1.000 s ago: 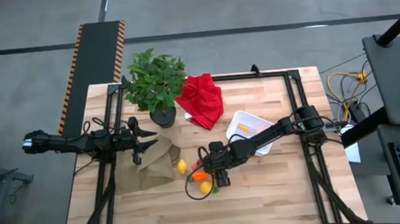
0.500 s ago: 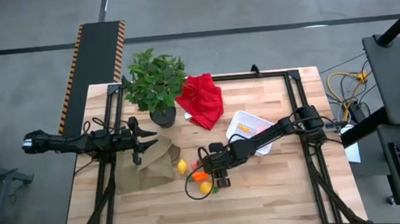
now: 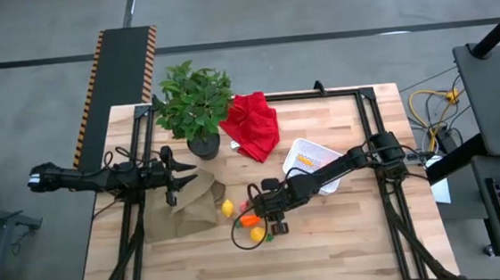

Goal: Pick and placing Produce into tupperware
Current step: Put the red raspberry into the white bin, then put the bottom pink apricot into the white bin

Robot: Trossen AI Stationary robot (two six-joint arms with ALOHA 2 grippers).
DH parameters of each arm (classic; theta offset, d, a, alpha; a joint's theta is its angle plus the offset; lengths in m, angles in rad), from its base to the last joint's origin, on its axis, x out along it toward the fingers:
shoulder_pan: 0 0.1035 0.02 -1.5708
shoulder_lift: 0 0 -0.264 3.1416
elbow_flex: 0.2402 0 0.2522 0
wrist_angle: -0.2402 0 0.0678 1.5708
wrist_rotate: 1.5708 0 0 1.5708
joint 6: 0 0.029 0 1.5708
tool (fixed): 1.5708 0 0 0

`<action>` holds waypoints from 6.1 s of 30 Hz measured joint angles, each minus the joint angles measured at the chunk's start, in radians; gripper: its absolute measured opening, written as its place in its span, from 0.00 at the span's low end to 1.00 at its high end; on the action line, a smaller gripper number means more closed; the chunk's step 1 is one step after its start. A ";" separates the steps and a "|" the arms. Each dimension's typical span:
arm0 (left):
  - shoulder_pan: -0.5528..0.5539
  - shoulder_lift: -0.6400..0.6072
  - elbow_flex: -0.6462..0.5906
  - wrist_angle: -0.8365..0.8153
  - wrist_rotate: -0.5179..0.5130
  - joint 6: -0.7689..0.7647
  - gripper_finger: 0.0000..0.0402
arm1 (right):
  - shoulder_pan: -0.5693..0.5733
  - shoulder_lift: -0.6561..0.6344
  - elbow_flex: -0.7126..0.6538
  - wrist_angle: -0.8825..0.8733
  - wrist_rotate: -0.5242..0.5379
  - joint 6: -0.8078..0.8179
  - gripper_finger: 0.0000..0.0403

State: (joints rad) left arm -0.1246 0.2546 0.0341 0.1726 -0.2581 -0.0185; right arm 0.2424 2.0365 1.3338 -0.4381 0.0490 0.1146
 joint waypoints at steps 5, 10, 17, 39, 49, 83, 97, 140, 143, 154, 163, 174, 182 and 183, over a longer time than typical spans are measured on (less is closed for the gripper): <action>0.000 0.000 0.000 0.000 0.000 0.000 0.30 | 0.000 -0.002 0.000 -0.002 0.003 -0.002 0.19; 0.000 0.000 0.000 0.000 0.000 0.000 0.30 | 0.000 -0.008 0.000 -0.002 0.003 -0.002 0.17; 0.000 0.000 0.000 0.000 0.000 0.000 0.30 | 0.000 -0.009 0.000 -0.002 0.003 -0.002 0.17; 0.000 0.000 0.000 0.000 0.000 0.000 0.30 | 0.002 -0.011 0.001 0.098 0.003 -0.062 0.51; 0.000 0.000 0.000 -0.002 0.000 0.000 0.30 | 0.002 -0.009 -0.006 0.079 0.003 -0.063 0.52; 0.000 0.000 0.000 -0.002 0.000 0.000 0.30 | 0.002 0.035 0.002 0.089 -0.002 -0.061 0.24; 0.000 0.000 0.000 -0.003 0.000 0.000 0.30 | 0.000 -0.041 0.003 0.042 0.089 -0.109 0.22; 0.000 -0.002 0.000 -0.003 0.000 0.009 0.30 | -0.192 -0.744 -0.622 -0.166 0.346 0.287 0.20; 0.000 -0.002 0.000 -0.004 -0.001 0.009 0.30 | -0.206 -0.743 -0.627 -0.157 0.346 0.297 0.21; 0.000 0.000 0.000 -0.002 -0.001 0.008 0.30 | -0.224 -0.743 -0.631 -0.163 0.346 0.297 0.31; 0.000 0.000 0.000 -0.002 -0.001 0.008 0.30 | -0.222 -0.745 -0.602 -0.160 0.345 0.338 0.39; 0.000 -0.002 0.000 -0.002 -0.004 0.008 0.30 | -0.071 -0.756 -0.355 -0.003 0.415 0.218 0.42; 0.000 -0.001 0.000 0.000 -0.009 0.008 0.30 | 0.075 -0.641 -0.129 -0.119 0.253 0.165 0.51; 0.000 -0.001 0.000 -0.001 -0.009 0.008 0.30 | 0.082 -0.617 -0.091 -0.146 0.214 0.168 0.55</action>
State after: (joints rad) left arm -0.1243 0.2538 0.0341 0.1717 -0.2668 -0.0109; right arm 0.3243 1.4196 1.2428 -0.5837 0.2626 0.2829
